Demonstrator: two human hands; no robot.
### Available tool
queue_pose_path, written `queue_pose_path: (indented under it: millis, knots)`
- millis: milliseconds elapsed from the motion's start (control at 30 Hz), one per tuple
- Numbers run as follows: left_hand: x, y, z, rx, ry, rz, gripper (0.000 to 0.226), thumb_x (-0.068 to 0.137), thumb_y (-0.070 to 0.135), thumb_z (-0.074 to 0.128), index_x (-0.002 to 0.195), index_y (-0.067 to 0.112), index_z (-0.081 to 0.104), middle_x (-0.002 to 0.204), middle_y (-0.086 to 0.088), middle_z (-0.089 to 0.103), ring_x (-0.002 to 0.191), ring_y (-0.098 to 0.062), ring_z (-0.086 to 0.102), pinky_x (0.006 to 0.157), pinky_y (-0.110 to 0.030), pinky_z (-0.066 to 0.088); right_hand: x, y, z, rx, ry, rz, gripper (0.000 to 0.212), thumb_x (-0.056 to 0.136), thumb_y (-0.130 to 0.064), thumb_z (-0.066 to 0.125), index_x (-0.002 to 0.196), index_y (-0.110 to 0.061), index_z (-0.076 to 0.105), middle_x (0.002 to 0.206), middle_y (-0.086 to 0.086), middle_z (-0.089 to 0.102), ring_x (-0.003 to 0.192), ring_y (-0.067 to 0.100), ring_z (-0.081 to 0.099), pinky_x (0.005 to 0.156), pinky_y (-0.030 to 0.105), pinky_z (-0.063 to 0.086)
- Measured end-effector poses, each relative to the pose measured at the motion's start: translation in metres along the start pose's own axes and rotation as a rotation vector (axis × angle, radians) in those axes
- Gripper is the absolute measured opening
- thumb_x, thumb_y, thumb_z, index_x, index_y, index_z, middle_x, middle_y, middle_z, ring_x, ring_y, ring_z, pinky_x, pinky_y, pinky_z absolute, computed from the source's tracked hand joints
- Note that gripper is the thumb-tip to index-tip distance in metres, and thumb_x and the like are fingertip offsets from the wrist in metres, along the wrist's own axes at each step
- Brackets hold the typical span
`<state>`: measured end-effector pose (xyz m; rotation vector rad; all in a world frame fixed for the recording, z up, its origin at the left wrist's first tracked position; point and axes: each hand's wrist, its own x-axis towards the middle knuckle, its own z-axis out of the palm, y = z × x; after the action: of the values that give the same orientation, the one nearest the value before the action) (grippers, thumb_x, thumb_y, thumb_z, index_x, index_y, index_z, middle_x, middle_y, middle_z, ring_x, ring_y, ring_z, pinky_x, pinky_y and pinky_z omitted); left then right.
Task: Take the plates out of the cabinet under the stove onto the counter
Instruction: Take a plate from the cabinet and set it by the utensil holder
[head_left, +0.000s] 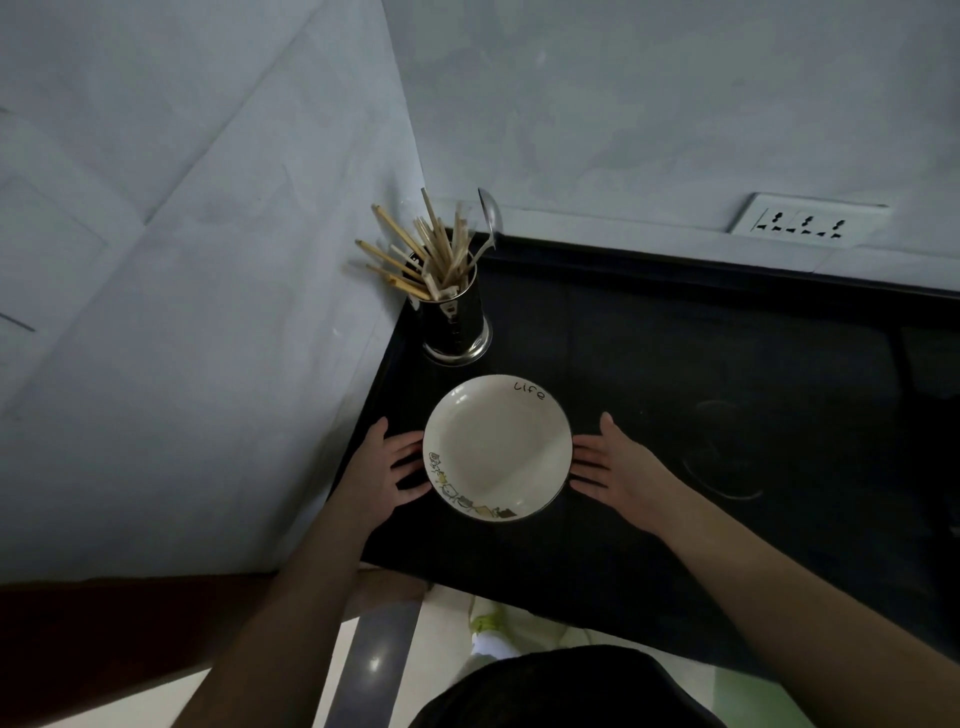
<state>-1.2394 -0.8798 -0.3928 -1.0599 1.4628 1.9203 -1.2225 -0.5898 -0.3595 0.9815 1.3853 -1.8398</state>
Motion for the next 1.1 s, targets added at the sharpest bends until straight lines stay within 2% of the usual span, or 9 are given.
queue_pose_path:
  millis: [167, 367, 500, 633, 700, 767, 933, 1033, 1100]
  knots:
    - [-0.006, -0.004, -0.003, -0.009, -0.016, 0.013, 0.05, 0.102, 0.05, 0.036, 0.12, 0.013, 0.064, 0.125, -0.008, 0.063, 0.115, -0.025, 0.058, 0.081, -0.045, 0.051, -0.006, 0.002, -0.008, -0.042, -0.029, -0.012, 0.061, 0.1, -0.052, 0.032, 0.14, -0.008, 0.046, 0.142, 0.014, 0.05, 0.128, 0.029, 0.049, 0.108, 0.047, 0.04]
    - [-0.026, -0.013, 0.006, 0.106, 0.15, 0.205, 0.031, 0.1, 0.033, 0.051, 0.128, 0.02, 0.057, 0.112, -0.003, 0.066, 0.106, -0.02, 0.062, 0.08, -0.037, 0.053, -0.027, 0.003, -0.032, -0.122, -0.034, -0.07, 0.053, 0.102, -0.046, 0.034, 0.139, -0.011, 0.048, 0.138, 0.011, 0.054, 0.125, 0.027, 0.052, 0.104, 0.043, 0.043]
    - [-0.053, -0.021, 0.021, 0.462, 0.086, 0.323, 0.023, 0.094, 0.045, 0.049, 0.111, 0.033, 0.06, 0.111, 0.009, 0.064, 0.103, -0.01, 0.06, 0.083, -0.035, 0.051, -0.045, 0.009, -0.044, -0.251, -0.011, -0.099, 0.042, 0.102, -0.034, 0.043, 0.137, -0.012, 0.051, 0.134, 0.009, 0.058, 0.119, 0.024, 0.056, 0.104, 0.04, 0.044]
    - [-0.075, -0.038, 0.028, 0.821, 0.064, 0.481, 0.038, 0.099, 0.043, 0.047, 0.136, 0.032, 0.05, 0.132, 0.0, 0.058, 0.116, -0.016, 0.054, 0.096, -0.037, 0.045, -0.058, 0.02, -0.056, -0.349, -0.022, -0.162, 0.038, 0.101, -0.033, 0.047, 0.135, -0.016, 0.052, 0.128, 0.005, 0.06, 0.115, 0.019, 0.058, 0.103, 0.037, 0.044]
    - [-0.087, -0.044, 0.033, 1.161, 0.076, 0.652, 0.047, 0.1, 0.041, 0.047, 0.145, 0.027, 0.04, 0.14, -0.004, 0.051, 0.12, -0.019, 0.05, 0.096, -0.036, 0.044, -0.065, 0.027, -0.06, -0.393, -0.016, -0.201, 0.038, 0.1, -0.035, 0.047, 0.134, -0.019, 0.052, 0.127, 0.002, 0.061, 0.114, 0.017, 0.058, 0.104, 0.038, 0.044]
    - [-0.099, -0.048, 0.041, 1.431, 0.103, 0.83, 0.056, 0.1, 0.041, 0.047, 0.151, 0.022, 0.032, 0.144, -0.006, 0.046, 0.127, -0.024, 0.046, 0.1, -0.043, 0.045, -0.073, 0.035, -0.064, -0.416, 0.01, -0.251, 0.038, 0.1, -0.036, 0.047, 0.133, -0.02, 0.053, 0.127, 0.0, 0.061, 0.112, 0.015, 0.058, 0.105, 0.04, 0.043]
    - [-0.118, -0.052, 0.046, 1.598, 0.074, 1.049, 0.058, 0.099, 0.044, 0.045, 0.15, 0.02, 0.033, 0.145, -0.004, 0.048, 0.13, -0.023, 0.046, 0.104, -0.046, 0.043, -0.098, 0.064, -0.068, -0.605, 0.13, -0.41, 0.045, 0.101, -0.045, 0.037, 0.14, -0.025, 0.048, 0.138, -0.001, 0.055, 0.123, 0.015, 0.052, 0.111, 0.041, 0.037]
    - [-0.128, -0.053, 0.039, 1.668, 0.091, 1.198, 0.056, 0.098, 0.048, 0.041, 0.147, 0.021, 0.04, 0.149, -0.003, 0.046, 0.139, -0.022, 0.038, 0.115, -0.047, 0.03, -0.114, 0.078, -0.058, -0.808, 0.216, -0.49, 0.052, 0.098, -0.053, 0.036, 0.145, -0.029, 0.04, 0.147, -0.003, 0.046, 0.133, 0.016, 0.043, 0.108, 0.033, 0.033]
    - [-0.137, -0.054, 0.029, 1.698, 0.083, 1.269, 0.058, 0.097, 0.05, 0.034, 0.146, 0.021, 0.043, 0.152, -0.004, 0.043, 0.144, -0.023, 0.031, 0.119, -0.05, 0.021, -0.125, 0.09, -0.044, -0.89, 0.267, -0.56, 0.055, 0.097, -0.055, 0.037, 0.147, -0.031, 0.036, 0.151, -0.004, 0.04, 0.136, 0.015, 0.039, 0.109, 0.033, 0.033]
